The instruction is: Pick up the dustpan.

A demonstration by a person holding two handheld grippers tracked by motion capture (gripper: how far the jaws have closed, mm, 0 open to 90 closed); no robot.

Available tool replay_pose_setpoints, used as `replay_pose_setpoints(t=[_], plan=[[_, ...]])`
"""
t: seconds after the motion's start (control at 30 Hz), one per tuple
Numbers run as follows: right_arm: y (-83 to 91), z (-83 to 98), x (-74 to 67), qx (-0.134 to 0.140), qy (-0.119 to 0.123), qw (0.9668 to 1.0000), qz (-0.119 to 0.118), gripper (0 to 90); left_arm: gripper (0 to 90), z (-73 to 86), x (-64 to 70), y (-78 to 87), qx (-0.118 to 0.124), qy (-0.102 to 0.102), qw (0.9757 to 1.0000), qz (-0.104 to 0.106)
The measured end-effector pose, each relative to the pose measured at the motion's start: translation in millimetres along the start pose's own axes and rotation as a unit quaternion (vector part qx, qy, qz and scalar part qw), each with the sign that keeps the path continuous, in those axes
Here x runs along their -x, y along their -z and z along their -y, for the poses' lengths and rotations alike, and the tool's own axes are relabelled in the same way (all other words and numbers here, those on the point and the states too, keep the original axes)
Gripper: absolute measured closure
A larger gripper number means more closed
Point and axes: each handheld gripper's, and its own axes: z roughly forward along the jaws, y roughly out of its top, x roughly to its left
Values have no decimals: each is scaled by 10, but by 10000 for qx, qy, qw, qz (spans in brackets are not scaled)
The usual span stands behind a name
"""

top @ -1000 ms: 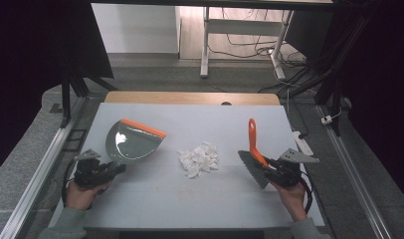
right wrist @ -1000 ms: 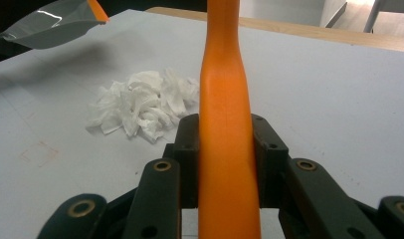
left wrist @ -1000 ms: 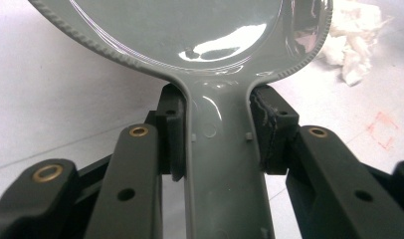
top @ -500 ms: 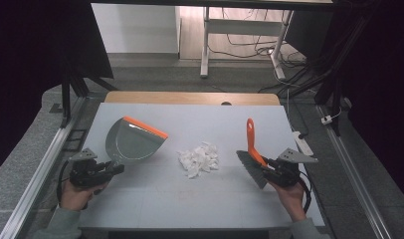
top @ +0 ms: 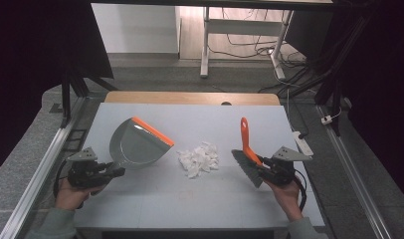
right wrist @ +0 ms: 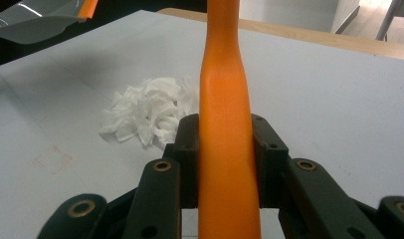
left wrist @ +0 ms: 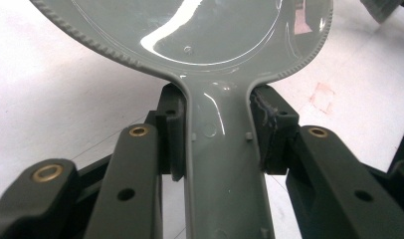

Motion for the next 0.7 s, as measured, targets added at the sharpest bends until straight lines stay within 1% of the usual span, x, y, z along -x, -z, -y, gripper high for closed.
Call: replay_pose_setpoints(t=[0.03, 0.07, 0.1, 0.2, 0.23, 0.3, 0.47, 0.53, 0.57, 0.6, 0.63, 0.7], plan=[[-4, -9, -5, 17, -9, 10000, -3, 701, 613, 0, 0, 0, 0, 0, 10000, 0], [-11, -24, -6, 42, -12, 10000, -18, 701, 613, -6, 1, 0, -44, -44, 10000, 68], [-17, -33, -6, 48, -25, 10000, -18, 701, 613, -6, 1, 0, -44, -44, 10000, 68], [-58, -70, 10, 96, -126, 9999, -8, 701, 613, -12, 24, -5, -181, -172, 9995, 171], [-58, -70, 10, 96, -126, 9999, -8, 701, 613, -12, 24, -5, -181, -172, 9995, 171], [-122, -118, 23, 116, -152, 9998, 41, 701, 613, -14, 38, -8, -236, -228, 9992, 229], [-206, -179, 16, 129, -213, 9997, 57, 701, 613, -11, 77, -25, -437, -400, 9977, 334], [-265, -214, 1, 127, -201, 9997, 73, 701, 612, -14, 94, -28, -571, -371, 9972, 306], [-265, -214, 1, 127, -201, 9997, 73, 701, 613, -14, 94, -28, -571, -371, 9972, 306], [-305, -243, -6, 132, -222, 9996, 73, 701, 613, -13, 107, -24, -641, -414, 9965, 347], [-321, -255, -8, 141, -232, 9996, 79, 701, 613, -13, 107, -24, -641, -414, 9965, 347], [-341, -271, -10, 148, -252, 9995, 79, 701, 612, -11, 121, -26, -725, -516, 9952, 412]])
